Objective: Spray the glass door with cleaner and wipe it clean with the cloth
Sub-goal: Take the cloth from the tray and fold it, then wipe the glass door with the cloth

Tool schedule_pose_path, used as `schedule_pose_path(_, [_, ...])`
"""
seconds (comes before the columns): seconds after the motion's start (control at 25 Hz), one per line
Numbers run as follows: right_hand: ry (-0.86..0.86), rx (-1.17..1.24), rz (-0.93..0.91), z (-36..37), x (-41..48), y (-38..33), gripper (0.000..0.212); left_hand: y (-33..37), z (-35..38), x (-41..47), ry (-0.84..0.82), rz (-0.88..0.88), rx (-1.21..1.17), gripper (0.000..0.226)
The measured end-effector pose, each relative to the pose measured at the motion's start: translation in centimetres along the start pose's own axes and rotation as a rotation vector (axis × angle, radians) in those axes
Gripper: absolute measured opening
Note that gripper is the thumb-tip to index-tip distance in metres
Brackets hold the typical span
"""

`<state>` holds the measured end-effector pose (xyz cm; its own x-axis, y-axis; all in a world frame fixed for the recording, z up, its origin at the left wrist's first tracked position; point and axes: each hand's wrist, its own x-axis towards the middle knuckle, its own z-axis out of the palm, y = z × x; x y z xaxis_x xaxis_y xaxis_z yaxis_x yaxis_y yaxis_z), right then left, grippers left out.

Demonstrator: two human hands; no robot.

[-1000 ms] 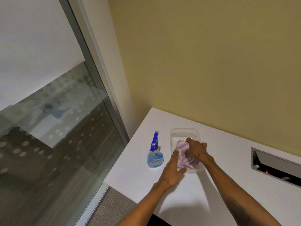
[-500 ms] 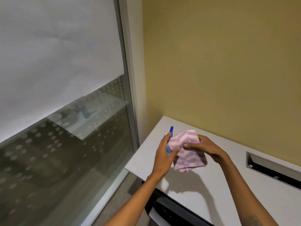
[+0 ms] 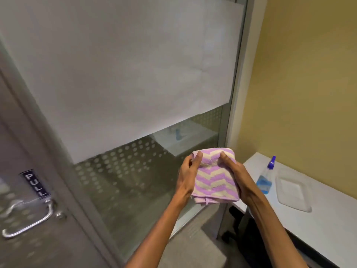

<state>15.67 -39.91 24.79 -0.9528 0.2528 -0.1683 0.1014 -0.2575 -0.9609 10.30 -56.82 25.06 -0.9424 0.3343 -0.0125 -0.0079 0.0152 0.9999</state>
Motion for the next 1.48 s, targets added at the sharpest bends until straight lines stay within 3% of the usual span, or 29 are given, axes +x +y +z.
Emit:
schedule_pose_path(0.12, [-0.172,0.019,-0.013,9.1,-3.0,1.5,0.048,1.6,-8.7,-4.8,0.205,0.056,0.031,0.046])
schedule_pose_path(0.28, [-0.399,0.053,-0.099,19.0,-7.0,2.6,0.055,3.6,-19.2,-11.5,0.374,0.214,0.219,0.035])
schedule_pose_path(0.4, [-0.581,0.068,-0.13,25.0,-9.1,3.5,0.063,4.7,-25.2,-16.3,0.522,0.272,0.263,0.038])
schedule_pose_path(0.6, [-0.965,0.2,-0.045,35.5,-11.5,6.4,0.074,6.5,-34.3,-23.3,0.789,0.277,0.129,0.049])
schedule_pose_path(0.84, [-1.099,0.498,0.225,49.7,-13.8,10.0,0.087,8.7,-45.5,-28.2,1.041,0.282,0.228,0.062])
schedule_pose_path(1.16, [-1.281,0.628,0.191,67.4,-15.3,8.0,0.068,14.2,-60.5,-30.1,1.082,0.374,0.375,0.061])
schedule_pose_path(1.28, [-1.332,0.8,0.135,72.3,-15.5,7.6,0.057,15.9,-64.4,-30.4,1.099,0.41,0.453,0.07])
schedule_pose_path(1.36, [-1.412,0.762,0.209,74.9,-16.3,7.8,0.063,17.0,-66.2,-30.9,1.084,0.436,0.477,0.07])
schedule_pose_path(1.48, [-1.278,0.67,0.179,77.4,-16.9,7.8,0.074,18.3,-68.7,-32.0,1.058,0.499,0.526,0.07])
